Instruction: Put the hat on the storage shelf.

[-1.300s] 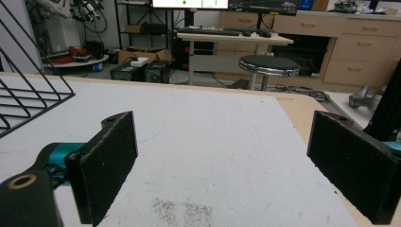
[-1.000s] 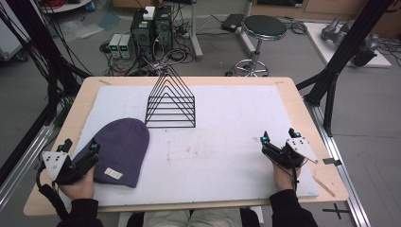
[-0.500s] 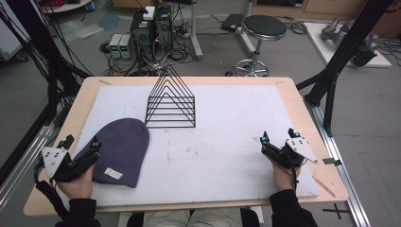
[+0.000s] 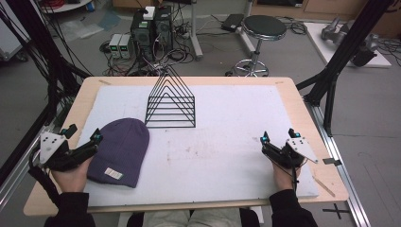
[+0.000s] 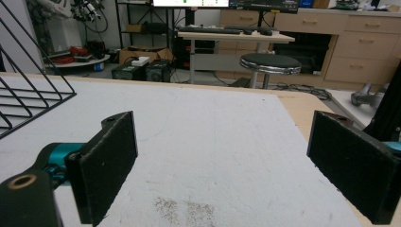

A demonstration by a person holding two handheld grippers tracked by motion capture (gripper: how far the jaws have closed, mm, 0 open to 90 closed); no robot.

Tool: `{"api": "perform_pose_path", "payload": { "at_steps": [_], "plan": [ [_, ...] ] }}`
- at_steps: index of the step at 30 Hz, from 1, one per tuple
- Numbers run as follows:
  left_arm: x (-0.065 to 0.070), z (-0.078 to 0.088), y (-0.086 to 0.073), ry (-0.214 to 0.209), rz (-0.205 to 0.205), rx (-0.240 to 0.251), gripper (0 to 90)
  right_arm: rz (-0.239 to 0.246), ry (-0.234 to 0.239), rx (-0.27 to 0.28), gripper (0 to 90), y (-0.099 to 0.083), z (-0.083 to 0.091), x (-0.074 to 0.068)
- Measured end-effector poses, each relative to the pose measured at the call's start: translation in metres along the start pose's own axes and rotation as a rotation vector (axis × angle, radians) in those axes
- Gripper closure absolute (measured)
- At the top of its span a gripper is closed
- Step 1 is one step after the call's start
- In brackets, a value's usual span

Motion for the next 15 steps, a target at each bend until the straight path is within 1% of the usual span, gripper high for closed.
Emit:
{"api": "perform_pose_path", "payload": {
  "at_steps": [2,3,4,5,7,8,9,14,15],
  "plan": [
    [0.001,-0.005,0.008,-0.025,-0.024,-0.009,21.4,0.012,-0.005,0.002,8.4,0.001,0.0,0.0],
    [0.001,-0.005,0.008,-0.025,-0.024,-0.009,21.4,0.024,-0.011,0.006,8.4,0.001,0.0,0.0],
    [0.003,-0.006,0.011,-0.047,-0.033,-0.012,21.4,0.023,-0.007,0.004,8.4,0.001,0.0,-0.001],
    [0.005,-0.009,0.014,-0.07,-0.048,-0.02,21.4,0.034,-0.009,0.006,8.4,0.001,0.0,-0.001],
    [0.007,-0.012,0.018,-0.09,-0.071,-0.032,21.3,0.033,-0.009,0.006,8.4,0.001,0.0,-0.001],
    [0.007,-0.016,0.021,-0.095,-0.094,-0.05,21.3,0.033,-0.005,0.003,8.4,0.001,0.0,-0.003],
    [0.007,-0.016,0.021,-0.095,-0.094,-0.05,21.4,0.032,-0.006,0.004,8.4,0.001,0.0,-0.003],
    [0.007,-0.03,0.031,-0.11,-0.124,-0.09,21.4,0.033,-0.008,0.005,8.4,0.001,0.0,-0.001],
    [0.007,-0.03,0.031,-0.11,-0.124,-0.09,21.3,0.033,-0.006,0.005,8.4,0.001,-0.001,-0.002]
  ]
}}
Point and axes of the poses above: each handheld gripper's, and its own axes: z roughly backward along the jaws, y roughly out of its top, x roughly to its right, the point moved 10 cm from there along -z, roughly forward along the jaws, and after that the axes turned 6 degrees about -x, right-handed, at the moved point
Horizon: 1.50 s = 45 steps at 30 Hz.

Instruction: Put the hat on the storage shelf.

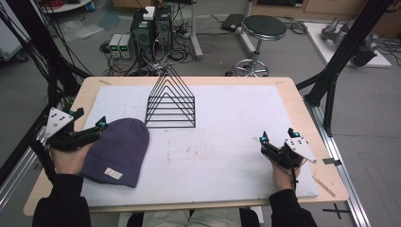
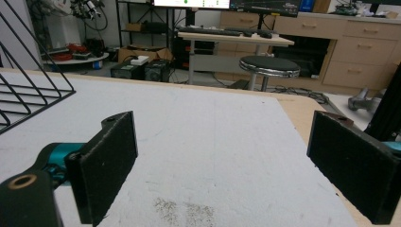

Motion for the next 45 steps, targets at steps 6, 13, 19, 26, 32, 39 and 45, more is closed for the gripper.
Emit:
{"api": "perform_pose_path", "payload": {
  "at_steps": [6,13,19,26,32,39,45],
  "plan": [
    [0.001,-0.012,0.009,-0.005,-0.015,-0.023,21.1,-0.002,0.001,-0.001,8.4,0.0,0.0,0.0],
    [0.001,-0.034,0.007,-0.04,-0.048,-0.12,20.4,0.004,0.0,-0.002,8.4,0.0,0.0,-0.001],
    [-0.001,-0.05,0.007,-0.067,-0.079,-0.189,19.8,0.003,0.0,0.007,8.4,0.001,0.0,0.0],
    [0.005,-0.069,0.004,-0.117,-0.13,-0.311,18.6,0.012,0.002,0.004,8.4,0.0,0.0,-0.001],
    [0.012,-0.083,-0.003,-0.136,-0.209,-0.393,18.8,0.025,0.003,0.002,8.4,0.0,-0.001,-0.003],
    [0.01,-0.094,-0.014,-0.117,-0.23,-0.452,18.8,0.021,0.01,-0.002,8.4,0.0,-0.001,-0.004],
    [0.002,-0.101,-0.026,-0.095,-0.23,-0.507,18.7,0.025,0.014,-0.003,8.4,-0.001,-0.001,-0.004]
  ]
}}
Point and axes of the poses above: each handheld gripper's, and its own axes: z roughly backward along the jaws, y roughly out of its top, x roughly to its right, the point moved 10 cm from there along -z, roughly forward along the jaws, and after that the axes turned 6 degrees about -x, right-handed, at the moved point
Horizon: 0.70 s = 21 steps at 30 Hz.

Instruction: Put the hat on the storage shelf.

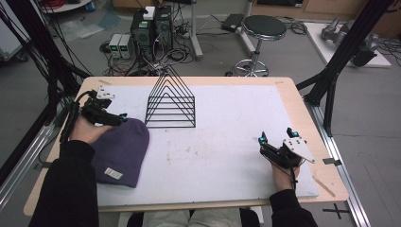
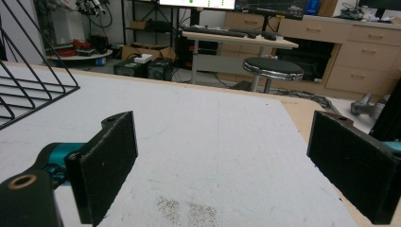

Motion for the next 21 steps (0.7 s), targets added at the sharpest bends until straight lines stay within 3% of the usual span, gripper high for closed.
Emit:
{"api": "perform_pose_path", "payload": {
  "at_steps": [12,21],
  "plan": [
    [-0.008,-0.022,-0.015,0.007,-0.019,-0.087,18.5,0.01,0.003,0.0,8.4,0.0,0.0,0.0],
    [-0.019,-0.038,-0.031,-0.006,0.015,-0.165,18.5,0.006,0.011,-0.009,8.4,-0.002,-0.001,-0.001]
  ]
}}
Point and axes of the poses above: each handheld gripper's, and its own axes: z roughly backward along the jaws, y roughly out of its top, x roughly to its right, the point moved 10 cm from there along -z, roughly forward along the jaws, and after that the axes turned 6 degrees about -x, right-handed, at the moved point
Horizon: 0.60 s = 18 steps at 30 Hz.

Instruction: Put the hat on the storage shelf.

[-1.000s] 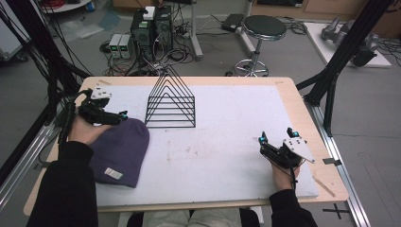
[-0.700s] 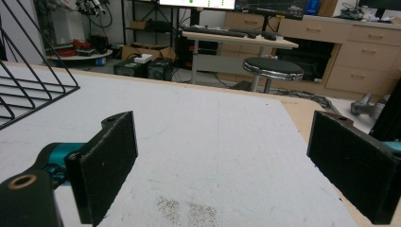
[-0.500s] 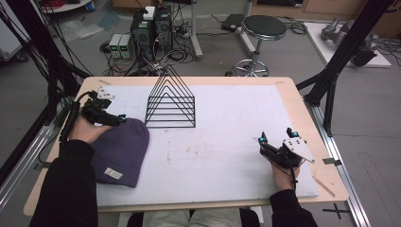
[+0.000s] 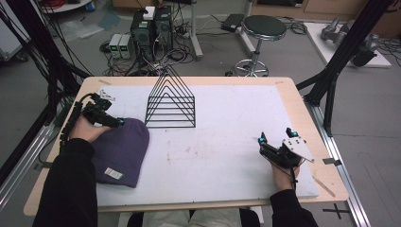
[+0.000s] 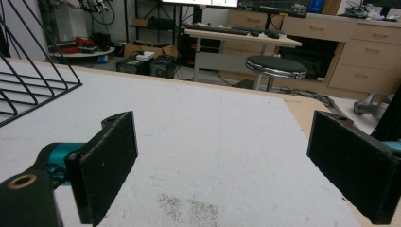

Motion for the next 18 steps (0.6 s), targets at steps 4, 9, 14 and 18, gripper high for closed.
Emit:
{"api": "perform_pose_path", "payload": {
  "at_steps": [4,9,14,18],
  "plan": [
    [0.0,-0.008,-0.007,-0.017,0.006,-0.027,18.1,0.004,-0.001,0.002,8.4,0.0,0.001,0.001],
    [0.006,-0.02,-0.016,-0.06,-0.013,-0.063,18.0,0.0,-0.001,0.005,8.4,0.0,0.002,0.001],
    [0.007,-0.028,-0.019,-0.103,0.003,-0.07,18.2,-0.005,-0.005,0.0,8.4,0.0,0.003,0.002],
    [0.006,-0.032,-0.023,-0.154,0.034,-0.077,18.1,0.002,-0.013,0.003,8.4,0.0,0.002,0.003]
  ]
}}
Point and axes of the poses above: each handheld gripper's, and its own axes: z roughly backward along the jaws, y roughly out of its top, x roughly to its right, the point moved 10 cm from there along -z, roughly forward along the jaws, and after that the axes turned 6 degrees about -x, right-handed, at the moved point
